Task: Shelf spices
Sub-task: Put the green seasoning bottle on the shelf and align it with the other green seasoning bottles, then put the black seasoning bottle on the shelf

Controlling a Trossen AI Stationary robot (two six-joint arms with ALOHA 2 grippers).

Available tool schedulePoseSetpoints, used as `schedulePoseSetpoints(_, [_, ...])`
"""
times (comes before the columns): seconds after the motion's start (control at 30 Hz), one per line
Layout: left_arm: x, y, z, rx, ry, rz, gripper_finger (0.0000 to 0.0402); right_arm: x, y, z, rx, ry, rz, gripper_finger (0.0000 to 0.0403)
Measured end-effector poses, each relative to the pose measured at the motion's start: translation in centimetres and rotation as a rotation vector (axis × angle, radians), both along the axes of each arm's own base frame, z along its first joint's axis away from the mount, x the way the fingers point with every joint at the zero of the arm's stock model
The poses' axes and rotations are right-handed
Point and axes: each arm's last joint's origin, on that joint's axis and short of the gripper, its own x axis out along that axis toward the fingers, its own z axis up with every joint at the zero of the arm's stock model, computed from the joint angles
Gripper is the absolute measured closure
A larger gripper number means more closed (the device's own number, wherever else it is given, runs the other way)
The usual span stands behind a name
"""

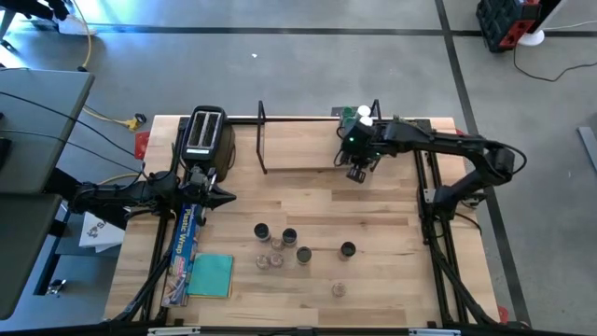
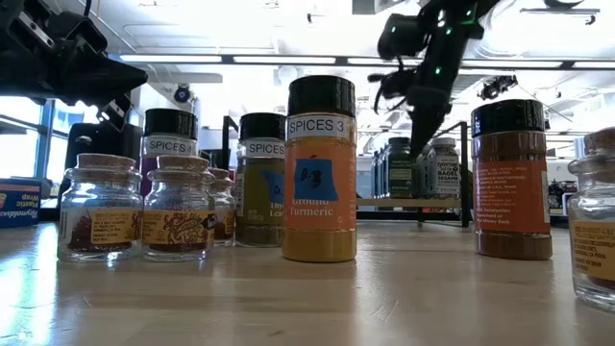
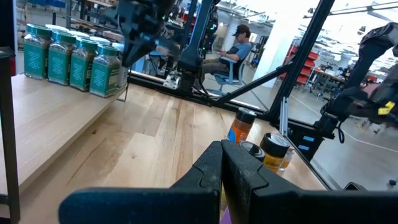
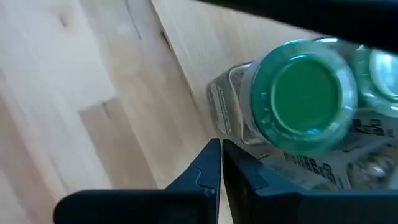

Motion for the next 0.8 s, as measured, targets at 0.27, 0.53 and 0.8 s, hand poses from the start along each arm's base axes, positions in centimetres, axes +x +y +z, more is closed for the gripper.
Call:
schedulePoseSetpoints(0.27, [0.0,0.0,0.0,0.0,0.0,0.0,0.0401,-1.4,4.1,5.2,0.116,-0.283,0.175,0.0394])
schedulePoseSetpoints(0.53, [0.0,0.0,0.0,0.0,0.0,0.0,0.0401,-2.0,6.5,9.0,0.137,-0.582,0.392,0.0393])
schedulePoseSetpoints(0.8, [0.0,0.0,0.0,0.0,0.0,0.0,0.0401,1.4,6.0,9.5,0.109,-0.79,0.418,0.0358])
